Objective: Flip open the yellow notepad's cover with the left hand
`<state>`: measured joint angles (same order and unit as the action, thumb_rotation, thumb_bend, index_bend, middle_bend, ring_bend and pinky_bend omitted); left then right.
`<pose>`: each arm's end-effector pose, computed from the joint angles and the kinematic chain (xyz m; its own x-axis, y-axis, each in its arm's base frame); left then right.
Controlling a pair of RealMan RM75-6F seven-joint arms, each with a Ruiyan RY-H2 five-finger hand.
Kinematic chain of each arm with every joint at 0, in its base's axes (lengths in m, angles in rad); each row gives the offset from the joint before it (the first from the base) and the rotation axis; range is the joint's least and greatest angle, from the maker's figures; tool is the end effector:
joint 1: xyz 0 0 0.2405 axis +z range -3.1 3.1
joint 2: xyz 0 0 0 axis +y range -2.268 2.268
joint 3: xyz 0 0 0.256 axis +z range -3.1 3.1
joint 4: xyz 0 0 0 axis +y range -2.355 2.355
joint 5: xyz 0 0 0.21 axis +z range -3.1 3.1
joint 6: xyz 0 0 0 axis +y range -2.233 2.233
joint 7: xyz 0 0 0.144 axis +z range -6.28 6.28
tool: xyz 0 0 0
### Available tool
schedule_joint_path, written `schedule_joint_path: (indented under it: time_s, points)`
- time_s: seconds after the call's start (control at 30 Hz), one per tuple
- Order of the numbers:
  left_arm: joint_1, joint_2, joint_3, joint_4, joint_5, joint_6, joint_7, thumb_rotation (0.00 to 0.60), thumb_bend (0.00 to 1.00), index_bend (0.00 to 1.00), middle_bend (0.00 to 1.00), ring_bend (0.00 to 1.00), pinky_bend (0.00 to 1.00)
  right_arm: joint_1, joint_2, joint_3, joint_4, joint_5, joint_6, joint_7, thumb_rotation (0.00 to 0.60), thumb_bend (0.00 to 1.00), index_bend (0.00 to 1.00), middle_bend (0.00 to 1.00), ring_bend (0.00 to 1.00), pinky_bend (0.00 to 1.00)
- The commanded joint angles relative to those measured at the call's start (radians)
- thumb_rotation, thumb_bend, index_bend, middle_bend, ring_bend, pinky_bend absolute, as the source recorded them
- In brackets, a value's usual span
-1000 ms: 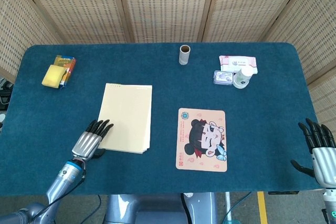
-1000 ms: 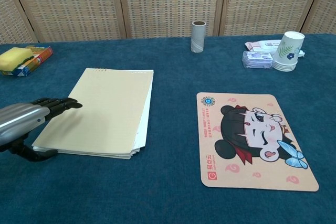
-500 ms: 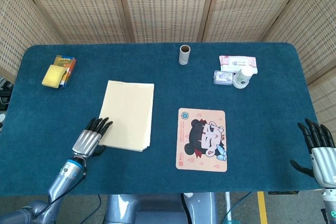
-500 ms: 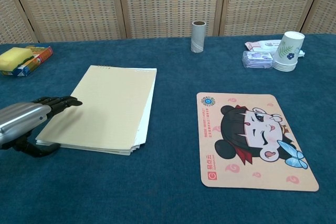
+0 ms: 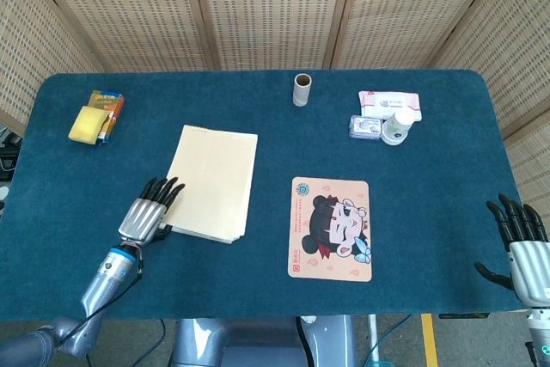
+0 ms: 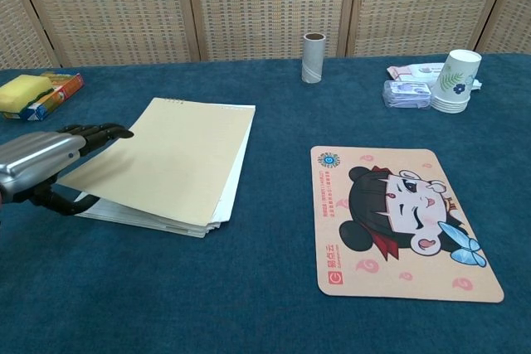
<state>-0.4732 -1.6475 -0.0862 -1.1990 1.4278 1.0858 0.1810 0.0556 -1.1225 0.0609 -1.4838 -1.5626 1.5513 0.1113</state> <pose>-0.2481 0.2925 -0.0272 0.5063 0.2031 0.8381 0.8435 -0.3189 -0.4322 -0.3271 -0.1750 0.1773 0.4079 0.0652 0.9107 -0.9107 -0.0419 0.4109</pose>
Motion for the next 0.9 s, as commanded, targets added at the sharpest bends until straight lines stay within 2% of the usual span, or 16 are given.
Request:
schedule_joint_path:
  time_s: [0.03, 0.17, 0.47, 0.9]
  points:
    - [-0.025, 0.003, -0.026, -0.006, -0.025, -0.022, 0.019, 0.600, 0.45, 0.00, 0.00, 0.00, 0.00, 0.001, -0.001, 0.000, 0.002, 0.003, -0.004, -0.001, 0.600, 0.00, 0.00, 0.00, 0.00, 0.00]
    - [-0.046, -0.001, -0.039, -0.004, -0.052, -0.056, 0.036, 0.600, 0.45, 0.00, 0.00, 0.00, 0.00, 0.003, -0.003, 0.001, 0.005, 0.009, -0.011, -0.002, 0.600, 0.00, 0.00, 0.00, 0.00, 0.00]
    - [-0.065, -0.037, -0.024, 0.057, -0.077, -0.099, 0.030, 0.600, 0.45, 0.01, 0.00, 0.00, 0.00, 0.008, -0.007, 0.003, 0.012, 0.020, -0.026, -0.001, 0.600, 0.00, 0.00, 0.00, 0.00, 0.00]
    - [-0.123, -0.061, -0.084, 0.072, -0.117, -0.114, 0.025, 0.600, 0.45, 0.05, 0.00, 0.00, 0.00, 0.011, -0.009, 0.004, 0.016, 0.026, -0.033, 0.005, 0.600, 0.00, 0.00, 0.00, 0.00, 0.00]
